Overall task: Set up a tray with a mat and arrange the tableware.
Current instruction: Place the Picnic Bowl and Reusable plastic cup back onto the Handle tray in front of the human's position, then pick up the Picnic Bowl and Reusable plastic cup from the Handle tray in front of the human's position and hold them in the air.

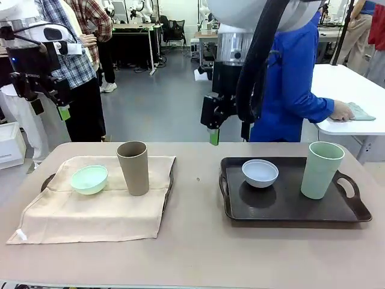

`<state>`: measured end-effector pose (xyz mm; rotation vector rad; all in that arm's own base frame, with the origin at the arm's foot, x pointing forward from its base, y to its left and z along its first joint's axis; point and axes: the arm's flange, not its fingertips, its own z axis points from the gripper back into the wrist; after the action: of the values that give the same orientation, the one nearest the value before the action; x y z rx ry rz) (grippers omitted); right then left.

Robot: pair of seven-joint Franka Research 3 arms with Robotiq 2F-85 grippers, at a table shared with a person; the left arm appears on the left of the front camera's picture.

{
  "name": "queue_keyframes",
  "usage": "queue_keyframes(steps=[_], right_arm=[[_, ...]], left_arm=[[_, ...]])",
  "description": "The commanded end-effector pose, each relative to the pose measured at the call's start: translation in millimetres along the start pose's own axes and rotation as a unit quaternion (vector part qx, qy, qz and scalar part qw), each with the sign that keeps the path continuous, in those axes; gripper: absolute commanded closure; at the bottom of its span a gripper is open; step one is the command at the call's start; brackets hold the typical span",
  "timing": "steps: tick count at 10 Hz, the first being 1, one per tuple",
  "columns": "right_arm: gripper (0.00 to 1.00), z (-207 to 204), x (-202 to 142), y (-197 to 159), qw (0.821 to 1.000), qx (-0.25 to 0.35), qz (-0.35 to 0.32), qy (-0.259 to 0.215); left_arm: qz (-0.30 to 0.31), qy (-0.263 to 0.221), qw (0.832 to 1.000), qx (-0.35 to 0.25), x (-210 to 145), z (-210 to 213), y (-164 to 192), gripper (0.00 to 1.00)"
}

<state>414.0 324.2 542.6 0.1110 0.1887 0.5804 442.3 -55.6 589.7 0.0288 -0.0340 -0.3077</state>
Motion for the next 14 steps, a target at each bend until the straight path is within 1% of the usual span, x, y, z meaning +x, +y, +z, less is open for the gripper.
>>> queue_keyframes(steps=[1,13,14], right_arm=[[0.00,13.0,-10.6,11.0,1.000,-0.015,0.001,-0.015],[0.00,13.0,-10.6,11.0,1.000,-0.015,0.001,-0.015],[0.00,15.5,-9.1,11.4,1.000,-0.008,0.009,-0.017]], left_arm=[[-0.005,0.005,1.000,0.004,1.4,-13.9,-3.2,0.14],[-0.005,0.005,1.000,0.004,1.4,-13.9,-3.2,0.14],[-0.003,0.012,1.000,-0.002,1.8,-12.8,-2.7,0.14]])
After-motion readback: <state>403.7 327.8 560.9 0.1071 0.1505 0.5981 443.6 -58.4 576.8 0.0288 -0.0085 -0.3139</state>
